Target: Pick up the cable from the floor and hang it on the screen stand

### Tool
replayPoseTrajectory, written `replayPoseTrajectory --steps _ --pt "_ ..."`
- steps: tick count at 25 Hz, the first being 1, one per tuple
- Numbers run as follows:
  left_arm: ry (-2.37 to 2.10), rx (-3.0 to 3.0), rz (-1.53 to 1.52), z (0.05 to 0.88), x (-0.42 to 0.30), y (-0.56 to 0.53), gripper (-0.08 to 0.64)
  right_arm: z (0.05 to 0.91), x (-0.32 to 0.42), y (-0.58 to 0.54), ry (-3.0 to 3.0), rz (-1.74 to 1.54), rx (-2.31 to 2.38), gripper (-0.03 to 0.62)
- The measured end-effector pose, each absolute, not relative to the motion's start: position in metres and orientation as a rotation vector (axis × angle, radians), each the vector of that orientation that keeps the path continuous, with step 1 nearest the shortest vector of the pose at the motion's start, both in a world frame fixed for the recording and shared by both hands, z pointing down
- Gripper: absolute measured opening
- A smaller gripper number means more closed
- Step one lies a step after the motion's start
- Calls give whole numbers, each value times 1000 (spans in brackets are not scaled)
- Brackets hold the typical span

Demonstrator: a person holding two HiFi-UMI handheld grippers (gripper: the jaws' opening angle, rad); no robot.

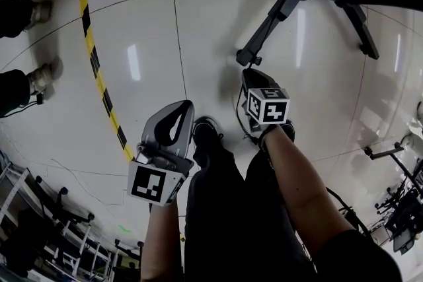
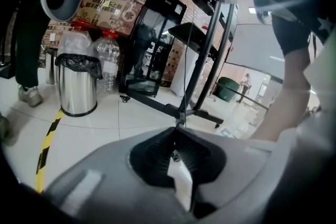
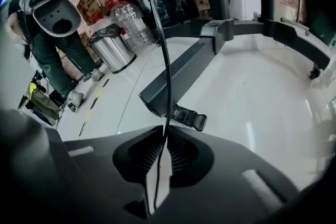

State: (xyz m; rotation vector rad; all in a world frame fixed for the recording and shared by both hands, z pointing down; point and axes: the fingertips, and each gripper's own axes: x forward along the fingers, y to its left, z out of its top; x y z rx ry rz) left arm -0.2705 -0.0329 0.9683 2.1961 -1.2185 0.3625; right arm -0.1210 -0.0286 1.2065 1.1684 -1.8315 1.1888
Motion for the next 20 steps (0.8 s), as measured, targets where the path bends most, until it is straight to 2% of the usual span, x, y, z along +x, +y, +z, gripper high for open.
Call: replayPoseTrajectory --steps 2,10,20 --pt "-1227 2190 354 965 -271 -34 3 1200 -120 -31 -1845 1188 1175 16" --pt "-1237 2179 346 937 -265 -29 3 1147 -125 -32 -1940 1094 1101 12" --pt "-1268 2235 275 835 -241 -35 3 961 -123 -53 -2232 805 1083 12"
